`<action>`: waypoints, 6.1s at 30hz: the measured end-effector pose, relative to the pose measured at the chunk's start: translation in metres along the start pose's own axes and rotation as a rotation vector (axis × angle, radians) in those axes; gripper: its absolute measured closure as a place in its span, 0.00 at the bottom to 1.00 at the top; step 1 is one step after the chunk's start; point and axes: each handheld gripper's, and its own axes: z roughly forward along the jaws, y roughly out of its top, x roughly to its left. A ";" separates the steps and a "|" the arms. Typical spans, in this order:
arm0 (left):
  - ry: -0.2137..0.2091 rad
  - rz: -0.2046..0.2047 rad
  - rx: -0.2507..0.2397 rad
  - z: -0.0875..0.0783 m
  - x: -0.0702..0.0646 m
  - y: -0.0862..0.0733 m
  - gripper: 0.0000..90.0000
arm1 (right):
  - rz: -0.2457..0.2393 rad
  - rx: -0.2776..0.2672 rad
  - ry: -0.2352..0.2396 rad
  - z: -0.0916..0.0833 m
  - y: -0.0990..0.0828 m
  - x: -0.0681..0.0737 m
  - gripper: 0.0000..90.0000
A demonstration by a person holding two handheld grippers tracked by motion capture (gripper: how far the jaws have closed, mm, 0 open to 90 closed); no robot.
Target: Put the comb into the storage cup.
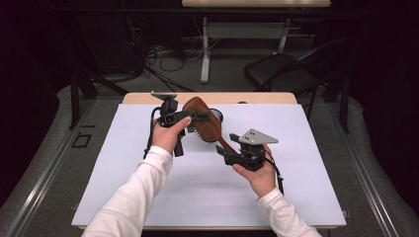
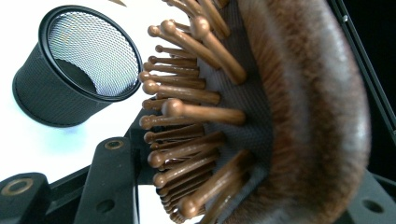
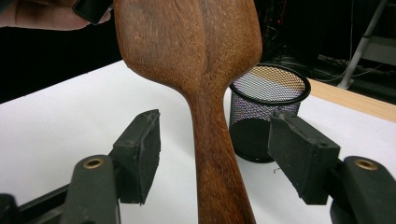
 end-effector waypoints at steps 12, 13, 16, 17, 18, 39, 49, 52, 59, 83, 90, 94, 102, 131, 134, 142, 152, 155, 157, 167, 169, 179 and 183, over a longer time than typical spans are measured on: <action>0.021 0.001 -0.019 0.000 0.004 0.005 0.54 | 0.017 0.020 -0.005 0.000 0.001 -0.001 0.24; 0.023 0.003 -0.020 0.000 0.004 0.006 0.54 | 0.014 0.021 -0.003 0.000 0.002 0.000 0.23; 0.032 0.006 -0.033 0.000 0.006 0.007 0.54 | 0.005 0.033 -0.004 0.000 0.003 0.001 0.17; 0.032 0.004 -0.037 0.000 0.006 0.007 0.54 | 0.001 0.037 -0.009 0.000 0.003 0.002 0.15; 0.034 0.006 -0.040 0.000 0.007 0.008 0.54 | -0.002 0.043 -0.013 0.000 0.004 0.002 0.15; 0.061 0.030 -0.064 -0.001 0.006 0.018 0.54 | 0.000 0.097 0.001 0.003 0.004 0.005 0.00; 0.067 0.040 -0.077 0.001 0.003 0.024 0.54 | 0.007 0.087 -0.002 0.001 0.005 0.002 0.00; 0.074 0.046 -0.081 0.001 0.003 0.026 0.53 | 0.011 0.087 -0.001 0.000 0.005 0.002 0.00; 0.107 0.056 -0.106 0.001 0.001 0.031 0.53 | 0.014 0.086 -0.002 -0.001 0.005 -0.001 0.00; 0.157 0.082 -0.183 -0.003 -0.007 0.045 0.53 | 0.009 0.092 -0.011 -0.001 0.005 -0.003 0.00; 0.176 0.094 -0.209 -0.007 -0.009 0.049 0.53 | 0.010 0.093 -0.012 -0.001 0.005 -0.003 0.00; 0.185 0.104 -0.229 -0.009 -0.010 0.051 0.53 | 0.008 0.094 -0.009 -0.001 0.005 -0.003 0.00; 0.197 0.099 -0.246 -0.011 -0.011 0.055 0.53 | 0.008 0.096 -0.007 -0.001 0.005 -0.003 0.00; 0.249 0.088 -0.316 -0.015 -0.006 0.069 0.53 | 0.011 0.094 -0.004 -0.002 0.005 -0.004 0.00; 0.258 0.089 -0.324 -0.015 -0.005 0.069 0.53 | 0.012 0.094 -0.003 -0.002 0.005 -0.004 0.00; 0.270 0.096 -0.337 -0.012 -0.004 0.070 0.53 | 0.012 0.093 -0.005 -0.002 0.005 -0.004 0.00; 0.289 0.125 -0.348 -0.007 -0.003 0.070 0.53 | 0.013 0.089 -0.006 -0.003 0.005 -0.005 0.00; 0.298 0.132 -0.349 -0.005 -0.003 0.069 0.53 | 0.011 0.087 -0.006 -0.003 0.005 -0.005 0.00; 0.304 0.133 -0.349 -0.005 -0.002 0.069 0.53 | 0.011 0.086 -0.006 -0.003 0.005 -0.005 0.00; 0.320 0.139 -0.351 0.001 0.002 0.067 0.53 | 0.014 0.083 -0.007 -0.004 0.006 -0.006 0.00; 0.320 0.139 -0.351 0.002 0.003 0.066 0.53 | 0.014 0.084 -0.007 -0.004 0.006 -0.006 0.00; 0.329 0.137 -0.341 0.007 0.007 0.065 0.53 | 0.014 0.083 -0.008 -0.004 0.006 -0.006 0.00; 0.327 0.139 -0.338 0.010 0.008 0.063 0.53 | 0.014 0.082 -0.009 -0.004 0.006 -0.006 0.00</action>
